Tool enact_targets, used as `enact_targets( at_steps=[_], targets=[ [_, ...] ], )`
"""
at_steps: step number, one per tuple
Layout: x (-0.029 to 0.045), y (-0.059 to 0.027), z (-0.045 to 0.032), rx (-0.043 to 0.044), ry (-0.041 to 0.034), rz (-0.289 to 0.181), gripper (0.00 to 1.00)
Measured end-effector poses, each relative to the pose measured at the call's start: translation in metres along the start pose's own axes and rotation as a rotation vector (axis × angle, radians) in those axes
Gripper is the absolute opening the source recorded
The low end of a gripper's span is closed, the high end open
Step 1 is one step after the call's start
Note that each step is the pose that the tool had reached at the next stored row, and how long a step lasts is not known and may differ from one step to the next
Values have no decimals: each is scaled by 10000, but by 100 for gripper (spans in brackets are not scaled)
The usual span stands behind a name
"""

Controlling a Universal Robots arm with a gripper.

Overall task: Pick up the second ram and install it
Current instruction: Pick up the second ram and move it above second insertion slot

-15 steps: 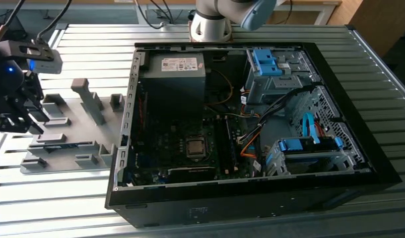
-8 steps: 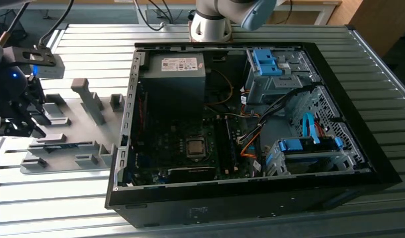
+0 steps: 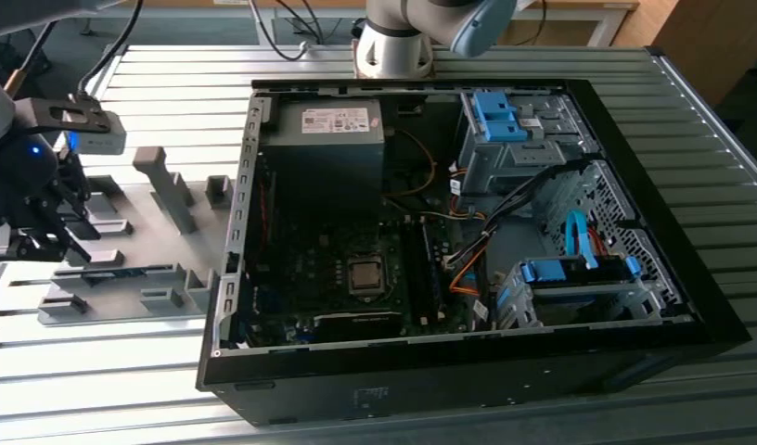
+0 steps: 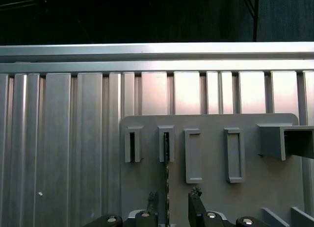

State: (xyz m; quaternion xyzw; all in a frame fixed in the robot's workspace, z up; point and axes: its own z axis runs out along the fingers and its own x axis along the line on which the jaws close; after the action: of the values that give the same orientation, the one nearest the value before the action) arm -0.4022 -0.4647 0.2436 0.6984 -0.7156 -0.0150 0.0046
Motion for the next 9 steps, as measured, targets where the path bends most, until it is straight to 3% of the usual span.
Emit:
enact_targets(
  at_steps=[5, 9],
  targets=[
    [8, 0, 56, 8, 34, -222, 37],
    [11, 6, 92, 78, 76, -223, 37]
  ],
)
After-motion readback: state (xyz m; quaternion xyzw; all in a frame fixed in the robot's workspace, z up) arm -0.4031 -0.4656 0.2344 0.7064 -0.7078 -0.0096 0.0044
